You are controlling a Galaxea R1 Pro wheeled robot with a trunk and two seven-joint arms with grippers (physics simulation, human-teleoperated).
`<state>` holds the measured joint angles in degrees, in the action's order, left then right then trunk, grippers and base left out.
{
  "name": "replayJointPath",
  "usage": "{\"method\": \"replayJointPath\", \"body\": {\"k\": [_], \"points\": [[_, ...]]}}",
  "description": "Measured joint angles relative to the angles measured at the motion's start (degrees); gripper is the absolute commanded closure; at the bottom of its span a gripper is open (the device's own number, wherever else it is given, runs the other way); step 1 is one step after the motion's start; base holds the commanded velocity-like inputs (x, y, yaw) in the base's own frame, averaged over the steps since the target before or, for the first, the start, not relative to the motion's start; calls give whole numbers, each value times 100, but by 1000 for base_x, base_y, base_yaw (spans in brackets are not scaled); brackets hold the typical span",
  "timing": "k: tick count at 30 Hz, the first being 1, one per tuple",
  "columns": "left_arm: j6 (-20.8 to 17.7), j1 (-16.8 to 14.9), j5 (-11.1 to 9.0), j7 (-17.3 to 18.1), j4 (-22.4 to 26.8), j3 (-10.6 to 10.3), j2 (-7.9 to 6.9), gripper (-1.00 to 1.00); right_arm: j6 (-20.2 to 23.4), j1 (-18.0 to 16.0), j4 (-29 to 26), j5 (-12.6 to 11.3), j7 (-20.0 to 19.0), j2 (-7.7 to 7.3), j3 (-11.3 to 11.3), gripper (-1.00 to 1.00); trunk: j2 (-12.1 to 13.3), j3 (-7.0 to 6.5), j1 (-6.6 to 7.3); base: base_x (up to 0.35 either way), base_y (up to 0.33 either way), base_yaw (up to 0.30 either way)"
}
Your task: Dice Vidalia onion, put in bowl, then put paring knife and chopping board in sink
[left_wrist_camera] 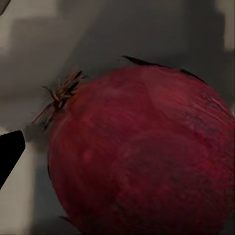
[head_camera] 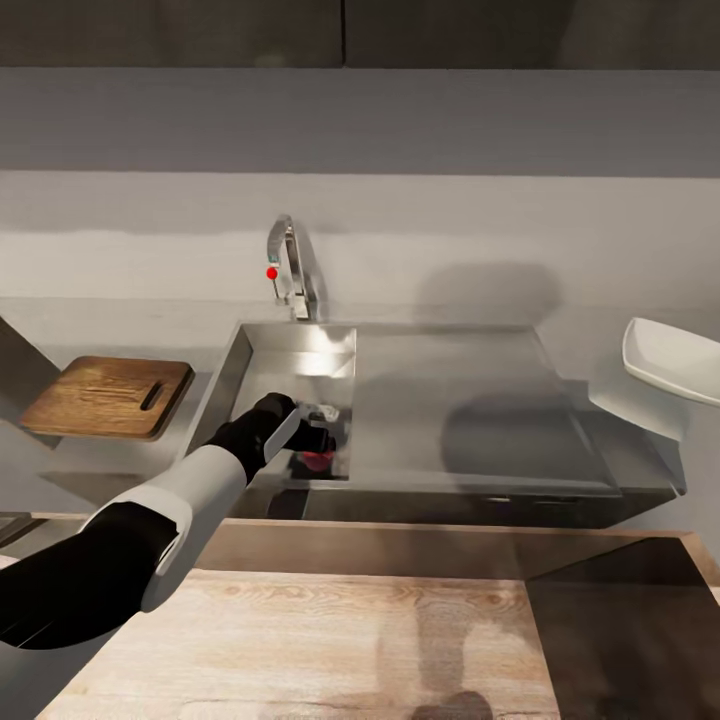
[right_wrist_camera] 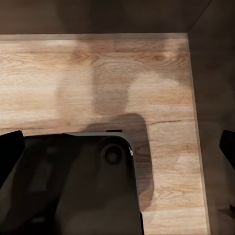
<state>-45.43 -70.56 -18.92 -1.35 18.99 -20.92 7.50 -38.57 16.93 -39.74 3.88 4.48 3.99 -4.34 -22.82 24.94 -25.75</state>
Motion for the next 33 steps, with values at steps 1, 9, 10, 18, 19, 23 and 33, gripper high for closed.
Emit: {"method": "replayJointPath", "body": {"k": [1,9,10,18,19,23,33], "points": [[1,7,0,0,0,0,0,-100,0,0,-3,0,0,0,0,-100,0,0,0,0,0,0],[-1,20,0,0,5,0,0,-100,0,0,-7,0,0,0,0,-100,0,1,0,0,0,0],[-1,20,0,0,5,0,0,-100,0,0,-7,0,0,0,-2,-100,0,1,0,0,0,0],[-1,20,-22,-3,13,3,6,100,0,0,-7,0,0,0,-9,-100,0,1,0,0,0,0],[-1,20,-28,-2,14,4,6,100,0,0,-7,0,0,0,-9,-100,0,1,0,0,0,0],[0,20,-38,-1,15,5,3,100,0,0,0,0,0,0,-9,-100,-1,0,0,0,0,0],[0,21,-1,-4,19,0,2,100,0,0,-4,0,0,0,-9,-100,0,-11,0,0,0,0]]}}
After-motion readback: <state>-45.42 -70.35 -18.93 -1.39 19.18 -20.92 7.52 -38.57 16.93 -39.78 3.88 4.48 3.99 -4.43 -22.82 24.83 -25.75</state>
